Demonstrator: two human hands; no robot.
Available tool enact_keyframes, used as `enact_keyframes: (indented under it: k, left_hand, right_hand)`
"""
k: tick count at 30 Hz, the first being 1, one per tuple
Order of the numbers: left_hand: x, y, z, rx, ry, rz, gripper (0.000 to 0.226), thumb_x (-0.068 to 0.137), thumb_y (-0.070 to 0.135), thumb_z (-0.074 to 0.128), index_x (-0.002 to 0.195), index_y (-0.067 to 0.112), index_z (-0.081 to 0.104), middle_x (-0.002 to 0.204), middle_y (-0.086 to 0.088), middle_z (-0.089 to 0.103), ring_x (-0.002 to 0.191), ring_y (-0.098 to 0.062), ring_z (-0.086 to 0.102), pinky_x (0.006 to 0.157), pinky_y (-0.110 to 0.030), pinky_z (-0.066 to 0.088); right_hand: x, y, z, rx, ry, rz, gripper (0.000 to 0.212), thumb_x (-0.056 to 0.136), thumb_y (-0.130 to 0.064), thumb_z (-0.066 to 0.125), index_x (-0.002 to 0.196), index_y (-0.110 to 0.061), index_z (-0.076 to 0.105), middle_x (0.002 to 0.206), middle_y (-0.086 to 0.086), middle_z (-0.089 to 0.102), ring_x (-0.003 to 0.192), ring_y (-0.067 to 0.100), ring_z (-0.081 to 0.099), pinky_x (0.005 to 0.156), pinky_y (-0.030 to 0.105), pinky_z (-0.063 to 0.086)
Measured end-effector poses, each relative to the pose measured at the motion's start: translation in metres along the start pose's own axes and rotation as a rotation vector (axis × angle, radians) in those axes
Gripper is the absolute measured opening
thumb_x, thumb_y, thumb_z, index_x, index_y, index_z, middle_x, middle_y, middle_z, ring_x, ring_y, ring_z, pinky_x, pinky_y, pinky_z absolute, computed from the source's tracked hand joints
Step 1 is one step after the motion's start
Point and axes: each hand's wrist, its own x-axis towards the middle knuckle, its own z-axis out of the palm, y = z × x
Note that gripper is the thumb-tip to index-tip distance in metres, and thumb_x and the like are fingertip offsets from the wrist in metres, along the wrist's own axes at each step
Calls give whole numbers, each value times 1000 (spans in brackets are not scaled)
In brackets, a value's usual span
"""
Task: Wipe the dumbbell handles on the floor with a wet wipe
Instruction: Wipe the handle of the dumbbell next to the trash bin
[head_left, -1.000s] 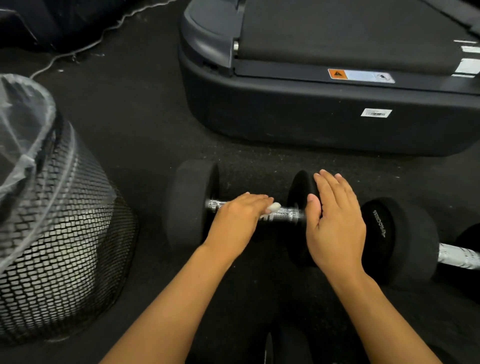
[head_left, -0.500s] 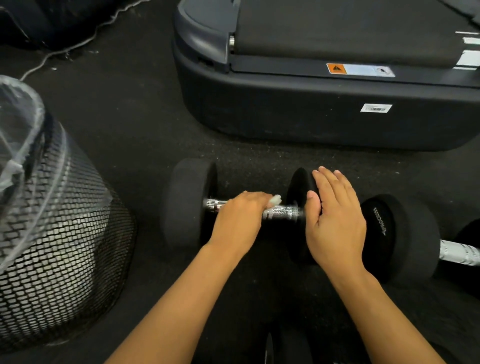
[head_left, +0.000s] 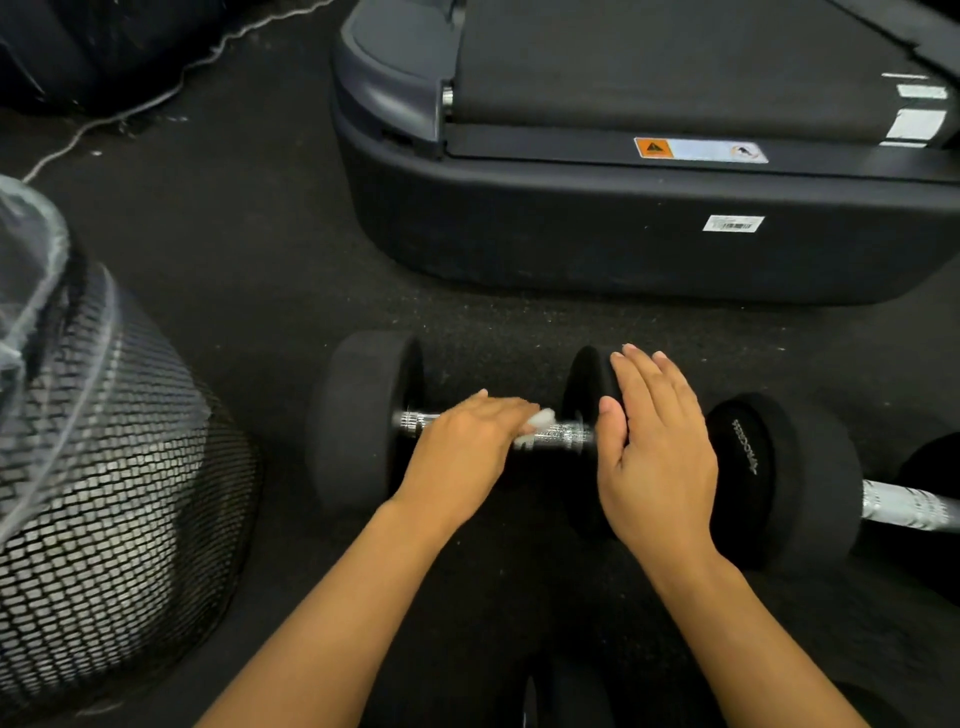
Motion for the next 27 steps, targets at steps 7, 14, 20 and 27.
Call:
enact_keyframes:
  k: [7, 14, 20, 27]
  left_hand:
    - [9, 2, 1, 82, -21, -81, 22, 91, 19, 57, 111, 18, 64, 99, -3, 68, 90, -21, 65, 86, -37, 50]
    - [17, 9, 0, 81, -29, -131, 24, 96, 30, 45, 107, 21, 64, 89, -1, 66, 83, -19, 63, 77, -34, 48]
    - [-10, 9, 4, 49, 67, -52, 35, 77, 8, 72, 111, 14, 68, 106, -6, 69, 98, -20, 66, 95, -40, 48]
    - [5, 4, 1, 100, 35, -21, 37, 81, 12, 70, 117, 21, 64, 106, -4, 69, 96, -22, 66, 86, -41, 53]
  right_hand:
    - [3, 1, 0, 2, -3, 4, 48, 95, -30, 30, 130, -5, 51, 135, 8, 52, 132, 24, 37, 109, 37, 29]
    - [1, 1, 0, -1, -13, 2, 48, 95, -30, 30, 130, -6, 50, 135, 7, 51, 133, 24, 36, 109, 37, 29]
    - [1, 0, -1, 10, -4, 3, 48, 94, -30, 30, 130, -6, 51, 135, 8, 52, 132, 24, 37, 109, 38, 30]
    - [2, 0, 0, 17, 4, 0, 47, 95, -30, 31, 129, -5, 51, 134, 8, 52, 132, 24, 37, 108, 38, 30]
